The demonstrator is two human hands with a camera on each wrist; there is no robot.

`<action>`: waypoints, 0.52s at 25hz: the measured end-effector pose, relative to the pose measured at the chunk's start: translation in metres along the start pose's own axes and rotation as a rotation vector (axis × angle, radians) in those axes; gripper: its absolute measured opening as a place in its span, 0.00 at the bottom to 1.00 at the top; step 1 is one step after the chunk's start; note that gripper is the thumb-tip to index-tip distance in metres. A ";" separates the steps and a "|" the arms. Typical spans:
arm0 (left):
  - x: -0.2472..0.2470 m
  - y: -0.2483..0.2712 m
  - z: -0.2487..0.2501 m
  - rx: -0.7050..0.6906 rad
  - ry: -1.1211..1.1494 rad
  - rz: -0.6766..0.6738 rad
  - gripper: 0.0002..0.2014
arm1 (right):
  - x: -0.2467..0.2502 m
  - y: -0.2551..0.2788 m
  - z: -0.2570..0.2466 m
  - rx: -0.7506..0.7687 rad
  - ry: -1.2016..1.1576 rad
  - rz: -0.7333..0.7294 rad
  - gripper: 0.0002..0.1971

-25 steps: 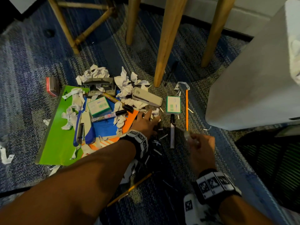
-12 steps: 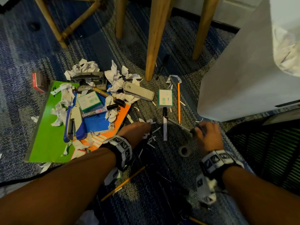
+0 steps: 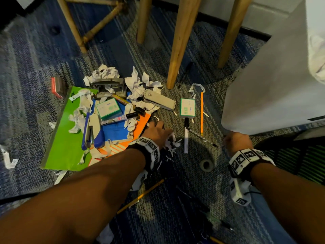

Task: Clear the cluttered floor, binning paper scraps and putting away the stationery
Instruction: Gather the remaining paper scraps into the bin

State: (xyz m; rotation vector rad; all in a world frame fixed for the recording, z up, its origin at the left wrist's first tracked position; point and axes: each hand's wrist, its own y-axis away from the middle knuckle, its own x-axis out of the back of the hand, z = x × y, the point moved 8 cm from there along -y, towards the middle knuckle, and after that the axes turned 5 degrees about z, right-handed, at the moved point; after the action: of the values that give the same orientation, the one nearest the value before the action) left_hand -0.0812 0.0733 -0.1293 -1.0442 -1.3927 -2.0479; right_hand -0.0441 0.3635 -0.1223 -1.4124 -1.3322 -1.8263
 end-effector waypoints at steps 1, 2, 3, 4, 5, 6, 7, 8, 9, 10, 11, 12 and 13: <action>0.001 0.002 0.006 -0.032 -0.038 0.000 0.27 | 0.005 0.005 0.000 -0.009 -0.031 0.003 0.09; 0.003 0.007 0.013 -0.083 -0.092 0.017 0.25 | 0.013 0.011 -0.007 0.009 -0.100 0.030 0.08; 0.003 0.014 0.020 -0.143 -0.146 0.051 0.24 | 0.021 0.020 -0.019 0.065 -0.193 0.063 0.07; 0.000 0.021 0.024 -0.182 -0.164 0.091 0.24 | 0.029 0.031 -0.038 0.152 -0.288 0.090 0.07; -0.004 0.026 0.025 -0.185 -0.131 0.126 0.25 | 0.034 0.044 -0.061 0.254 -0.365 0.082 0.09; -0.014 0.033 0.024 -0.168 -0.081 0.114 0.29 | 0.033 0.055 -0.087 0.364 -0.398 0.038 0.12; -0.027 0.038 0.024 -0.158 -0.061 0.070 0.34 | 0.028 0.067 -0.112 0.473 -0.365 -0.019 0.14; -0.041 0.042 0.023 -0.155 -0.081 0.039 0.38 | 0.019 0.076 -0.134 0.560 -0.302 -0.079 0.17; -0.051 0.044 0.025 -0.166 -0.114 0.037 0.38 | 0.010 0.081 -0.153 0.608 -0.233 -0.121 0.19; -0.055 0.047 0.029 -0.182 -0.121 0.064 0.36 | 0.000 0.083 -0.166 0.620 -0.183 -0.151 0.20; -0.056 0.048 0.034 -0.194 -0.101 0.102 0.31 | -0.009 0.081 -0.174 0.607 -0.141 -0.170 0.21; -0.056 0.049 0.038 -0.206 -0.074 0.132 0.26 | -0.017 0.078 -0.178 0.589 -0.103 -0.170 0.23; -0.056 0.049 0.042 -0.218 -0.074 0.133 0.23 | -0.024 0.076 -0.180 0.571 -0.062 -0.168 0.24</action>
State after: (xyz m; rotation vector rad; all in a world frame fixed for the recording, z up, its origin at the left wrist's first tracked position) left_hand 0.0020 0.0897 -0.1360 -1.2781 -1.1190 -2.1156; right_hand -0.0562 0.1673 -0.1134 -1.0770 -1.8615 -1.3361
